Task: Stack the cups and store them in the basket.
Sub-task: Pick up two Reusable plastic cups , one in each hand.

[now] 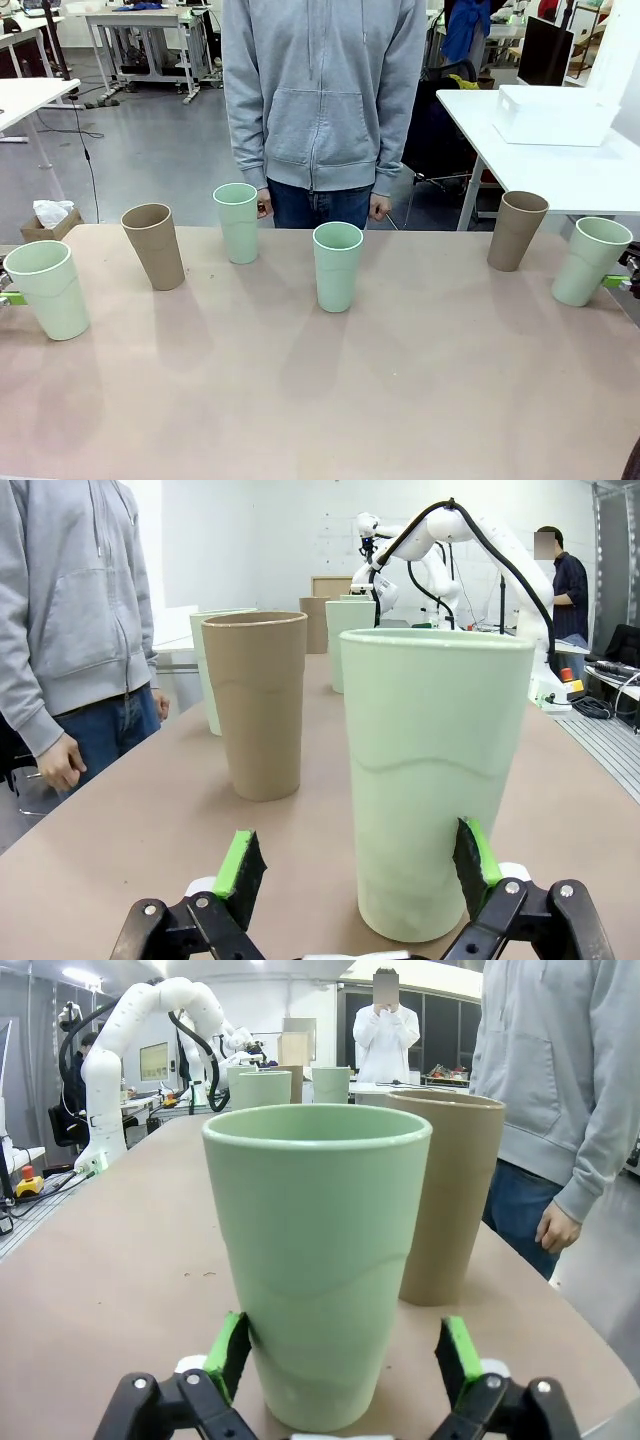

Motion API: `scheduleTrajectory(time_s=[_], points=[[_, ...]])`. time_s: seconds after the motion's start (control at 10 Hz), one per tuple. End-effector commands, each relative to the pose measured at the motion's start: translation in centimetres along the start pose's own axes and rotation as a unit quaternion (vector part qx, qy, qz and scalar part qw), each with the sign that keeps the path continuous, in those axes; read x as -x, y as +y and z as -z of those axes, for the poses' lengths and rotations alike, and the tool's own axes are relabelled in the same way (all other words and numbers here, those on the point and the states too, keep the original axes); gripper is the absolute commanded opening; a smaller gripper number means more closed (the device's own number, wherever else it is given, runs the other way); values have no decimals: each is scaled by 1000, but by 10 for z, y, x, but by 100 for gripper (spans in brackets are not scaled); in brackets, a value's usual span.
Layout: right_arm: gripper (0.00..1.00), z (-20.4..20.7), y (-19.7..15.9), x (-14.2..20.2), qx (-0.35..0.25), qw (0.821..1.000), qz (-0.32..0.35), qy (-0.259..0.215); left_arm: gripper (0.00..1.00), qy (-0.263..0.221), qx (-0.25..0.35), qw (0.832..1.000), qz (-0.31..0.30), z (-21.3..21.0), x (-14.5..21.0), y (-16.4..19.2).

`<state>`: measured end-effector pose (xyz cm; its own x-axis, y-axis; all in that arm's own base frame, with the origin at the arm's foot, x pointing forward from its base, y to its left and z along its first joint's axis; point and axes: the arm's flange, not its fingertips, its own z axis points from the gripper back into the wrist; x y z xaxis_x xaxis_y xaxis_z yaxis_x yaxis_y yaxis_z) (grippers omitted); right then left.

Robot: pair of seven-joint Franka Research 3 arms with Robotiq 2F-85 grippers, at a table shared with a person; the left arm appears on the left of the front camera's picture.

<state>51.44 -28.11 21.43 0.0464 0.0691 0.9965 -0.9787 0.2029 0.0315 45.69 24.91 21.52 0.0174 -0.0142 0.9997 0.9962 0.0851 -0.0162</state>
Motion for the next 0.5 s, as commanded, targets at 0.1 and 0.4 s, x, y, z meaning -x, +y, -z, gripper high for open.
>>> scheduleTrajectory(time_s=[0.1, 0.4], points=[[100, 6, 4, 2, 7, 1000, -3, 1, 100, 1, 12, 1000, 12, 8, 5, -16], [100, 6, 5, 3, 8, 1000, 2, 1, 100, 7, 31, 999, 13, 5, 2, -22]])
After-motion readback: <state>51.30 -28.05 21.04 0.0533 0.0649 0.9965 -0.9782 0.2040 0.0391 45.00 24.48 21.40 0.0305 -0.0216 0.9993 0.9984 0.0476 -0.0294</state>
